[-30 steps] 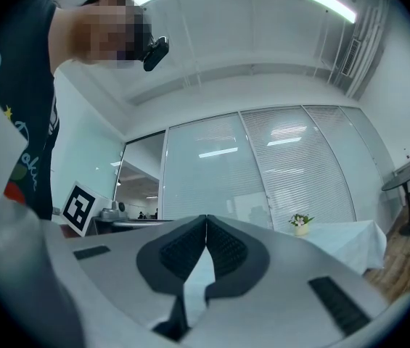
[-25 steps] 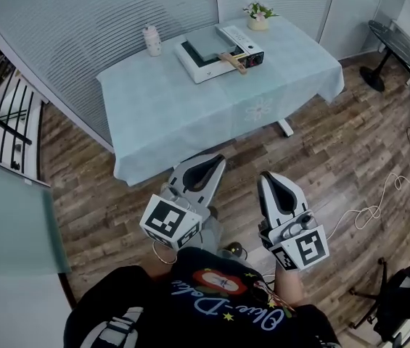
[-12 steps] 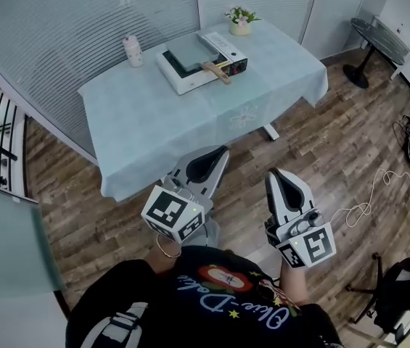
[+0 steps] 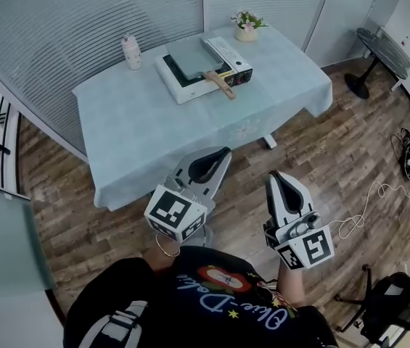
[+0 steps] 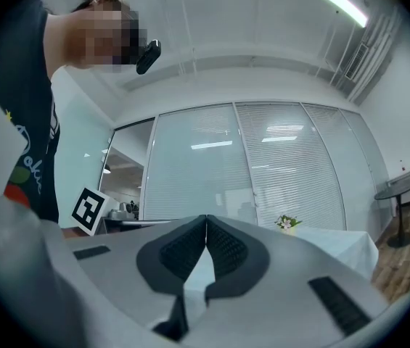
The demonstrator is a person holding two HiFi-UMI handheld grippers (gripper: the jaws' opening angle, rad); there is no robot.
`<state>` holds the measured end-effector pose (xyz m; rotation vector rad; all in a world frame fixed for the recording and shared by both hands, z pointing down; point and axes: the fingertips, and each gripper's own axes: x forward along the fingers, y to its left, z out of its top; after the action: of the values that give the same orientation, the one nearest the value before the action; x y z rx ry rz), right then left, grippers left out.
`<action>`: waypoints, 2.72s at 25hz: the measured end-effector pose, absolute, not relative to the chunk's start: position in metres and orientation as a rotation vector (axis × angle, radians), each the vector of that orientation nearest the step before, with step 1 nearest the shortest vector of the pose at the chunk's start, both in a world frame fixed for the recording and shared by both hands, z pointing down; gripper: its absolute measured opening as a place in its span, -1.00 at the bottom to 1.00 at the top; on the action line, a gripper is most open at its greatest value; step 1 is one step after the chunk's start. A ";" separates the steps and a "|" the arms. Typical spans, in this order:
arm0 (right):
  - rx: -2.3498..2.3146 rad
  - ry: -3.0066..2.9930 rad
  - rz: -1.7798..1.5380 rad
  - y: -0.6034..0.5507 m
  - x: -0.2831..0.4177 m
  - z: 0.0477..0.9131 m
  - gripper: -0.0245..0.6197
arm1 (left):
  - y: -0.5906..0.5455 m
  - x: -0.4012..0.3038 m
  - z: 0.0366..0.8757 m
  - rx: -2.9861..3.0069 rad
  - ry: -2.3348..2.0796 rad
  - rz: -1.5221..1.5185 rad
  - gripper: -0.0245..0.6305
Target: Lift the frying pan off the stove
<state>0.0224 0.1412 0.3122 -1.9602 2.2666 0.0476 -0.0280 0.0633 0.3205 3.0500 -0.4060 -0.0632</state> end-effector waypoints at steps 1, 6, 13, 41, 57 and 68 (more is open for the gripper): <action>-1.958 2.267 0.043 0.137 0.024 0.313 -0.92 | 0.059 -0.026 0.321 3.048 -0.406 -0.062 -0.91; -1.936 2.268 0.018 0.115 0.030 0.317 -0.92 | 0.037 -0.021 0.324 3.043 -0.409 -0.065 -0.91; -1.937 2.307 -0.017 0.075 0.036 0.326 -0.92 | -0.004 -0.016 0.333 3.014 -0.426 -0.078 -0.91; -1.923 2.340 -0.132 -0.069 0.055 0.341 -0.91 | -0.157 -0.011 0.349 2.982 -0.458 -0.071 -0.90; -1.645 2.495 -0.265 -0.137 0.113 0.362 -0.80 | -0.202 0.009 0.366 2.900 -0.762 0.014 -0.90; -1.369 2.679 -0.385 -0.175 0.141 0.382 -0.74 | -0.226 0.040 0.367 2.831 -1.012 0.033 -0.90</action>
<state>0.1412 -0.1755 0.3818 -1.3689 2.6795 -0.3854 0.0397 -0.2264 0.3667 2.8308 -1.0117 0.0328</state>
